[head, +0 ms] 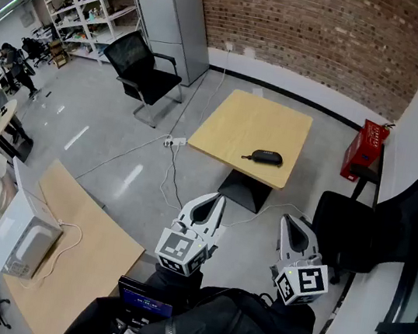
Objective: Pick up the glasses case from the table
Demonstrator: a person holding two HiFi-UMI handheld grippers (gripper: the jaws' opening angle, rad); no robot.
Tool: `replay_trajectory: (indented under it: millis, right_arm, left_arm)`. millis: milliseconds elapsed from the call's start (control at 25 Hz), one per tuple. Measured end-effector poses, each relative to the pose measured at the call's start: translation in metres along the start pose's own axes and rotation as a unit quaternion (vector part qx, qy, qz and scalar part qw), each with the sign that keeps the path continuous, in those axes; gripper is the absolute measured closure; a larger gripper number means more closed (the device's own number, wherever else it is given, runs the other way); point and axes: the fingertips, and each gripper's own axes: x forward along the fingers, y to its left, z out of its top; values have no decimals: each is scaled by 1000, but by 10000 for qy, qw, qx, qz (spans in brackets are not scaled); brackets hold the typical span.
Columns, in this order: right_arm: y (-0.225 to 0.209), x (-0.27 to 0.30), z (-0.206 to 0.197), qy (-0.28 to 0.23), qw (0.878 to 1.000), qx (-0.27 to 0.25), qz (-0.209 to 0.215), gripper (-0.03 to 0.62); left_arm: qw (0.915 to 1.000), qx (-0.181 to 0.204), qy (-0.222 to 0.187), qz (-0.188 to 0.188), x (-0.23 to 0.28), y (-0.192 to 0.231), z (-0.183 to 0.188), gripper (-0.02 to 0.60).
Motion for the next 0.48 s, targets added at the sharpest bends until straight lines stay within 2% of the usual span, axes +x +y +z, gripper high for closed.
replay_trajectory:
  millis: [480]
  right_arm:
    - [-14, 5, -2, 18, 10000, 36, -72, 589]
  left_arm:
    - [9999, -21, 27, -150, 16, -3, -3, 583]
